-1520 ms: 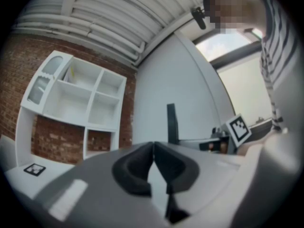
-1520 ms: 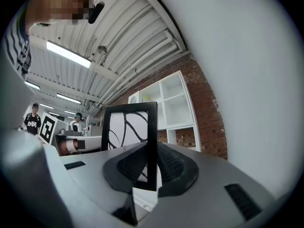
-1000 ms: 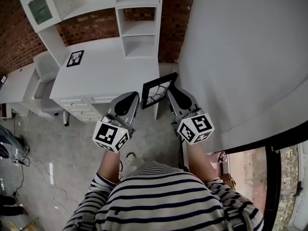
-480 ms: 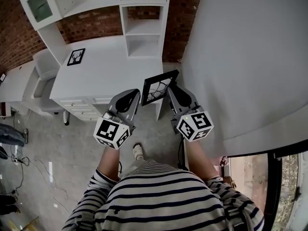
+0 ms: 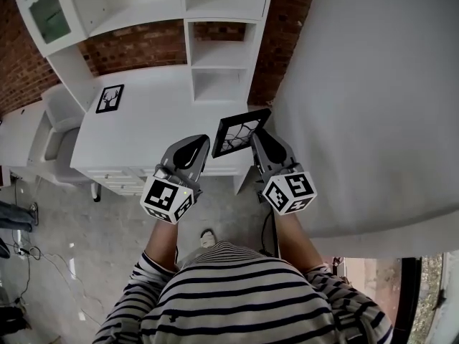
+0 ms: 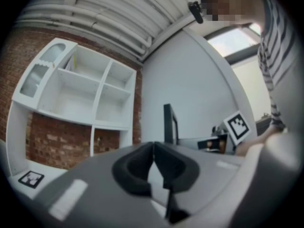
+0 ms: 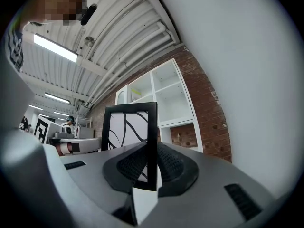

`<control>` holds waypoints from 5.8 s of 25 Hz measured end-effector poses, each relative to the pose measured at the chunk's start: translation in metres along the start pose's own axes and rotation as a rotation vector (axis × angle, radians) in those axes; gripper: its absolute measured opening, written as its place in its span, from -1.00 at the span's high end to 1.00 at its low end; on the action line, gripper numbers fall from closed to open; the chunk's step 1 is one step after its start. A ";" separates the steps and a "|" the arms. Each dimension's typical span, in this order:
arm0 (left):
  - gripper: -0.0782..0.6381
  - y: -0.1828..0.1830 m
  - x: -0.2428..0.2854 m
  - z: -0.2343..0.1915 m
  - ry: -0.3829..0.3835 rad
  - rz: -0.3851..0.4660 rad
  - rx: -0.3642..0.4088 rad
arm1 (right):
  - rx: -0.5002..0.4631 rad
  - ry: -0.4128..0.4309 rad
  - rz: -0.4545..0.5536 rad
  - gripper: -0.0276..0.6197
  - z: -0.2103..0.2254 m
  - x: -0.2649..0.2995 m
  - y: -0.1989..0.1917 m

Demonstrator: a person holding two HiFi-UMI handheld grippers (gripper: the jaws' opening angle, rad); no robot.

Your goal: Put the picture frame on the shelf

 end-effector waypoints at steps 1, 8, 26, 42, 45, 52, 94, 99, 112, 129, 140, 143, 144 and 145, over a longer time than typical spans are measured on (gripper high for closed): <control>0.76 -0.001 0.002 -0.009 -0.001 0.001 -0.002 | 0.000 -0.009 0.000 0.73 0.000 0.007 -0.003; 0.76 -0.013 0.023 -0.056 -0.032 0.009 0.000 | -0.035 -0.044 -0.005 0.73 0.004 0.051 -0.024; 0.76 -0.071 0.076 -0.122 -0.024 -0.063 -0.011 | -0.052 -0.097 -0.024 0.73 0.054 0.122 -0.084; 0.76 -0.159 0.160 -0.187 -0.016 -0.126 -0.047 | -0.099 -0.130 -0.068 0.73 0.137 0.196 -0.165; 0.76 -0.178 0.163 -0.198 -0.018 -0.142 -0.074 | -0.118 -0.142 -0.100 0.73 0.144 0.204 -0.186; 0.76 -0.220 0.168 -0.237 -0.040 -0.185 -0.125 | -0.305 -0.096 -0.181 0.73 0.152 0.236 -0.228; 0.76 -0.382 0.207 -0.287 -0.226 -0.311 -0.226 | -1.423 0.346 -0.481 0.73 0.180 0.347 -0.386; 0.76 -0.383 0.206 -0.284 -0.226 -0.313 -0.231 | -1.469 0.358 -0.507 0.73 0.180 0.346 -0.396; 0.76 -0.378 0.201 -0.286 -0.212 -0.307 -0.233 | -1.528 0.386 -0.547 0.73 0.172 0.345 -0.410; 0.76 -0.375 0.201 -0.286 -0.222 -0.306 -0.246 | -1.499 0.380 -0.578 0.65 0.173 0.347 -0.405; 0.76 -0.376 0.203 -0.285 -0.221 -0.316 -0.245 | -1.462 0.363 -0.578 0.54 0.172 0.344 -0.398; 0.76 -0.375 0.203 -0.284 -0.221 -0.317 -0.246 | -1.454 0.358 -0.573 0.53 0.172 0.344 -0.395; 0.76 -0.375 0.203 -0.284 -0.220 -0.316 -0.247 | -1.454 0.359 -0.576 0.52 0.171 0.344 -0.395; 0.76 -0.375 0.204 -0.284 -0.220 -0.314 -0.247 | -1.455 0.362 -0.578 0.52 0.171 0.344 -0.395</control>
Point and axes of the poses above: the fingertips, and each gripper's own axes: x forward along the fingers, z to its right, y out of its top, the point moved 10 cm from there along -x, backward along the fingers, and after that the axes turned 15 degrees about z, right-handed, at the moved point
